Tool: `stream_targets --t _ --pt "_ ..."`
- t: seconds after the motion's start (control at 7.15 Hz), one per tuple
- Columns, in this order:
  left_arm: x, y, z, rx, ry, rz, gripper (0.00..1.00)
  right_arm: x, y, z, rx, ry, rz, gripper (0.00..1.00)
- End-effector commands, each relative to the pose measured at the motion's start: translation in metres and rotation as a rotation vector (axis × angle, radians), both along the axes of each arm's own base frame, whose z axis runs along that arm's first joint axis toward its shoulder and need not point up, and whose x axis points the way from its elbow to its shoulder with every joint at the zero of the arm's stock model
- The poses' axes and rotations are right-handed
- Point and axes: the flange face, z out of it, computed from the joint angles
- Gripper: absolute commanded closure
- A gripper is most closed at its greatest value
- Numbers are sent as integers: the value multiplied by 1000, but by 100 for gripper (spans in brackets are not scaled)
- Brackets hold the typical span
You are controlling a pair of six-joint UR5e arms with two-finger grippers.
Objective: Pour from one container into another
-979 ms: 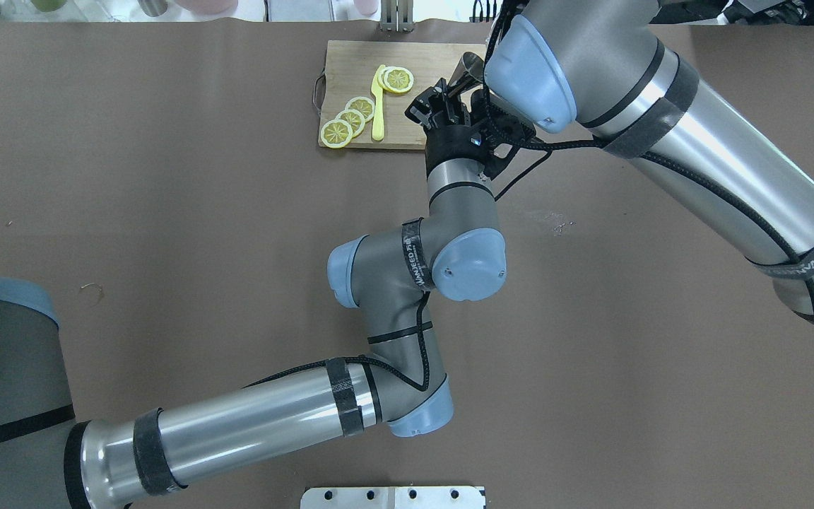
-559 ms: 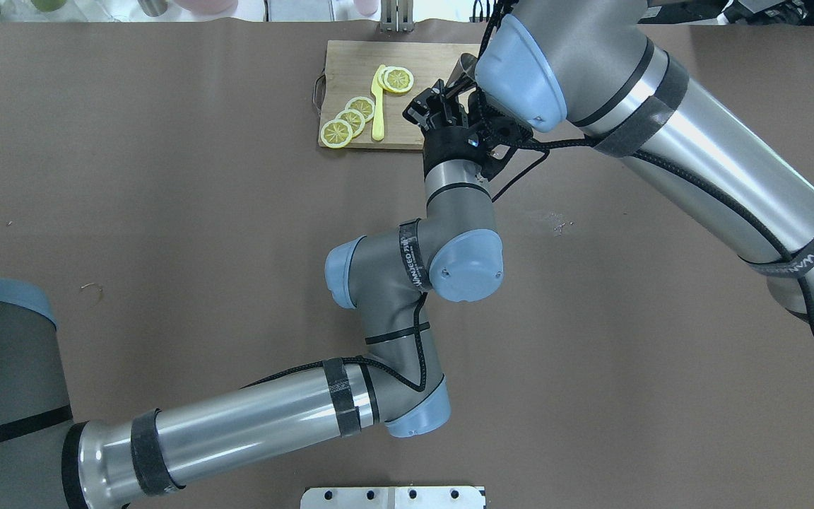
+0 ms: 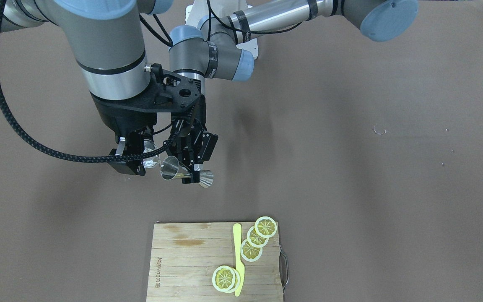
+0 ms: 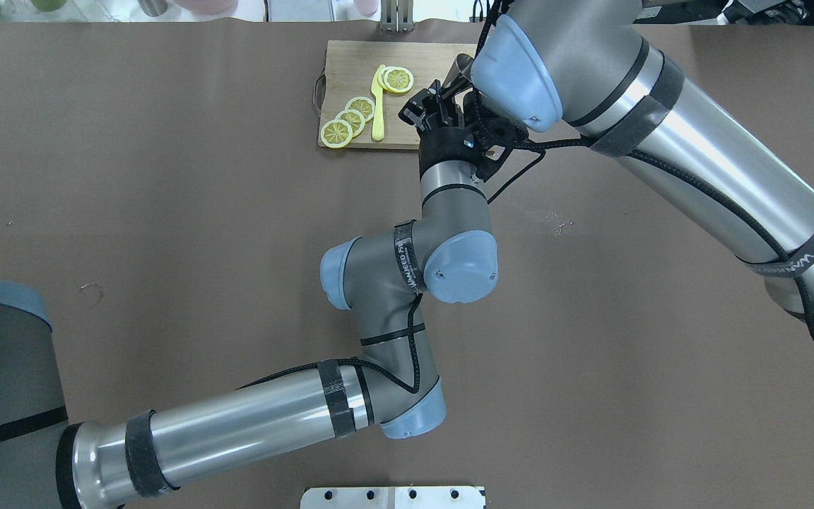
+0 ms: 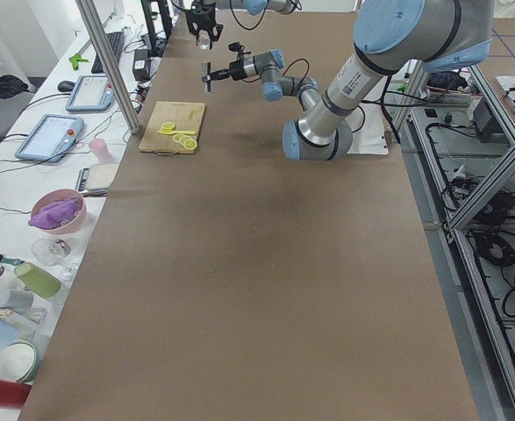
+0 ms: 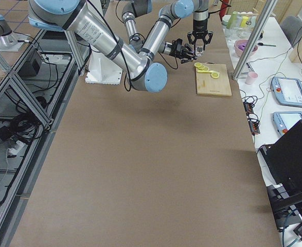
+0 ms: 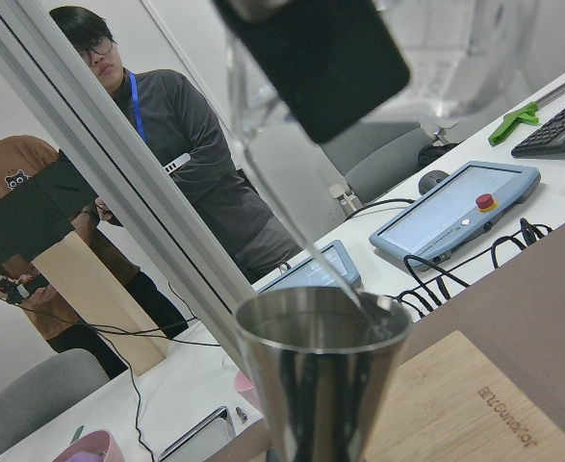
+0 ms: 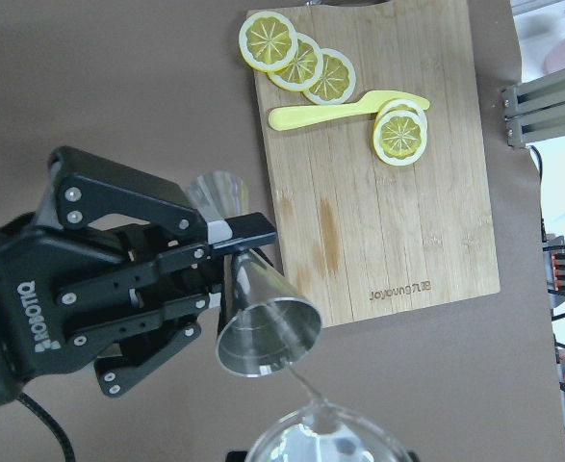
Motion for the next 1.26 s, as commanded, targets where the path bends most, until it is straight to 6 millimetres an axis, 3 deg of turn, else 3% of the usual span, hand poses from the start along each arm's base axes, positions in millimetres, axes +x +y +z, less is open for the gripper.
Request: stream_targets --t 0.0,0.56,1.12 --pt "0 0 0 1 1 0 100 3 7 5 20 -30 5 100" --pt "0 0 0 0 0 0 100 23 14 17 60 -104 10 100" --pt "0 0 1 0 -2 -1 100 73 5 62 26 -204 25 100"
